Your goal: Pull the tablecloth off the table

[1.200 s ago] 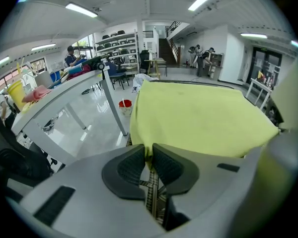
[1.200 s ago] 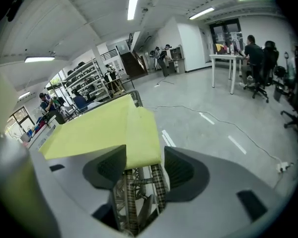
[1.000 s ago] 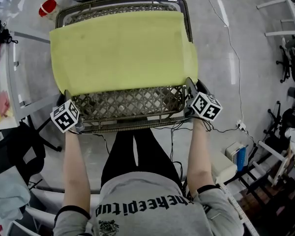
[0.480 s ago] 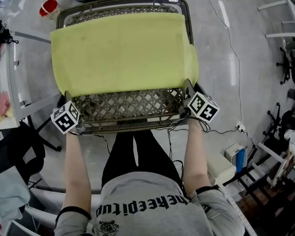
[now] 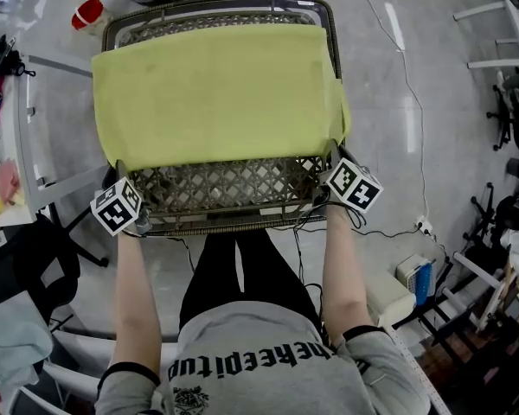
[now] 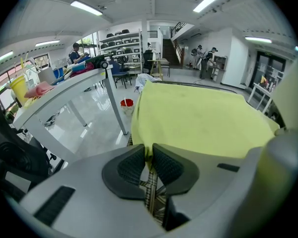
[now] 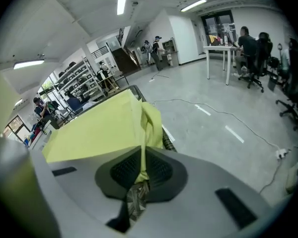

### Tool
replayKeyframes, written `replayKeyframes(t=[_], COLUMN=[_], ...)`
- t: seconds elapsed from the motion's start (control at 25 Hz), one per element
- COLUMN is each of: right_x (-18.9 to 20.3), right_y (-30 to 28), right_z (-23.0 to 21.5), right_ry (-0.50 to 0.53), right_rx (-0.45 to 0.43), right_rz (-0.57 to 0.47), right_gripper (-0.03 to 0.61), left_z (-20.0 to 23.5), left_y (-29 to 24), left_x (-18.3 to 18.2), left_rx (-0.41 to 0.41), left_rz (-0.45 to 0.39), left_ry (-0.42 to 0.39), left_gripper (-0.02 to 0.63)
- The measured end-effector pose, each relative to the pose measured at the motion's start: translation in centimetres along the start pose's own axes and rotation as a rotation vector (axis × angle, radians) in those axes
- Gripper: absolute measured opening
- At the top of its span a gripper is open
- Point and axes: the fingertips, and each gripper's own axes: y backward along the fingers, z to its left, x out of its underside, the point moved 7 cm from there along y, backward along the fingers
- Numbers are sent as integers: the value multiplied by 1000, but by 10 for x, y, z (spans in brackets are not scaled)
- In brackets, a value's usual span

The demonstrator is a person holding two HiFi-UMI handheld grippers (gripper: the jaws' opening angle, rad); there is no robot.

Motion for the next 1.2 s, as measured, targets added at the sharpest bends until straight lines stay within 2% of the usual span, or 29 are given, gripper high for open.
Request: replayKeyframes(t=[0.2,0.56,0.88,1.0,1.2], right_x=[-13,-48,-60,-60,-60], right_y=[19,42,54,57,62], right_z=[17,70,106,108,107], right_ry=[106,235,310,318,332], right_rx=[-27,-201,-331,-353,-370], right_rz=[-88,-228,-258,-256,-249], right_gripper=[20,20,20,20,20], left_z=[-2,-34,-100,-137,-199], left_y=[10,34,49,54,58], left_x=[-6,-32,-70,-78,-65], left_rx=[24,137,284,356,485], left_rz=[-47,-172,-304,-334,-342], left_ry=[33,-74,-292,-418,-653], left_gripper=[51,48,48,46,46])
